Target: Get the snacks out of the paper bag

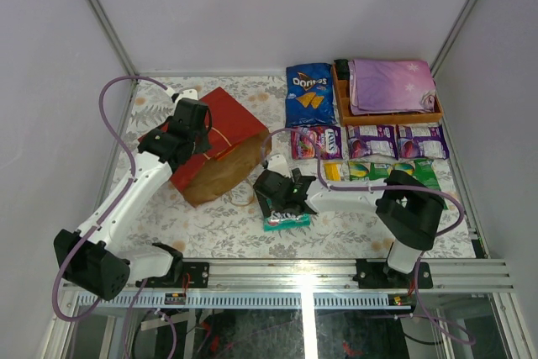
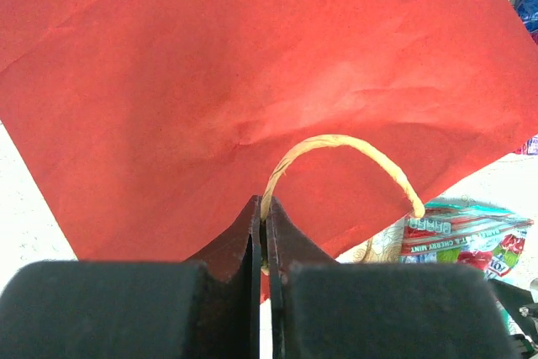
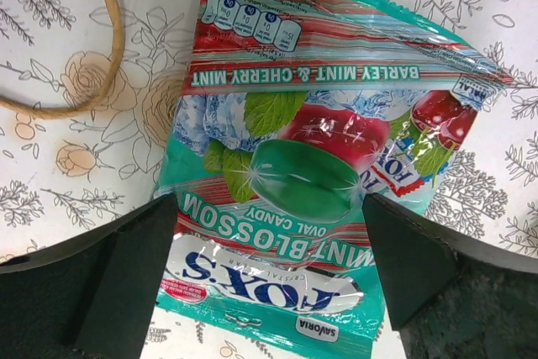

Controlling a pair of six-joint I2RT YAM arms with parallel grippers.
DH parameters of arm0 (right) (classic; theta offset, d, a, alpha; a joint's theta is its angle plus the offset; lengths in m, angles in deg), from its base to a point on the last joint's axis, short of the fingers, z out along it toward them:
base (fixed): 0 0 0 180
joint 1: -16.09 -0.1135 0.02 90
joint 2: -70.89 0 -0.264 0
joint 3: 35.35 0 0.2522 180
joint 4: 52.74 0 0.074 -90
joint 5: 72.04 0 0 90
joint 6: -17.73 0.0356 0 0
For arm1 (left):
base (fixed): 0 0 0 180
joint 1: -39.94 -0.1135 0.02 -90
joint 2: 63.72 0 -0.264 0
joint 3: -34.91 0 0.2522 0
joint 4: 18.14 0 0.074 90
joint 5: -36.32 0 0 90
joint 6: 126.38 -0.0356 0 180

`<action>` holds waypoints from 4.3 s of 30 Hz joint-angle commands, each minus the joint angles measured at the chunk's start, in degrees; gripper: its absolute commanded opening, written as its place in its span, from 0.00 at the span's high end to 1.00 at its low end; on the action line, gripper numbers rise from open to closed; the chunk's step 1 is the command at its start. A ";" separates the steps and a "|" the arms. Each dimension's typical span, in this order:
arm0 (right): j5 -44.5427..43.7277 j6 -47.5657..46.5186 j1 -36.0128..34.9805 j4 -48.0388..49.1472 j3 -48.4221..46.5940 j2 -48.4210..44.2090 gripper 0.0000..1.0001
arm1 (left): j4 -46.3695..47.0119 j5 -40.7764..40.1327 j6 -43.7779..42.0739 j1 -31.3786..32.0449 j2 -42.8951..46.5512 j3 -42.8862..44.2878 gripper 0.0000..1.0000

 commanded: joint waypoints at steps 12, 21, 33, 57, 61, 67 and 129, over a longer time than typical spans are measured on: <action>-5.13 -1.28 4.34 6.10 7.05 1.13 0.01 | 1.91 0.10 -1.19 -0.29 -0.30 -0.79 1.00; -4.03 -5.15 6.26 5.99 10.51 -3.57 0.01 | 1.91 0.05 -1.23 -0.29 -0.45 -0.79 1.00; 1.67 -11.96 8.33 5.52 12.05 -5.96 0.01 | 1.87 -0.68 -0.95 -0.25 -0.91 -0.82 1.00; 6.61 -11.48 10.44 3.55 4.73 -12.07 0.01 | 0.17 -3.09 -0.10 -0.71 -1.90 0.91 1.00; 13.14 -9.25 10.40 9.57 2.77 -18.82 0.01 | -0.32 -3.04 0.46 -0.77 -1.69 1.92 1.00; 24.19 2.81 10.30 29.51 -0.41 -8.29 0.00 | -0.68 -0.39 1.46 -1.52 -1.86 3.35 1.00; 2.32 32.61 6.60 49.45 -23.33 25.61 1.00 | -2.03 3.05 5.80 -1.52 -4.89 8.61 1.00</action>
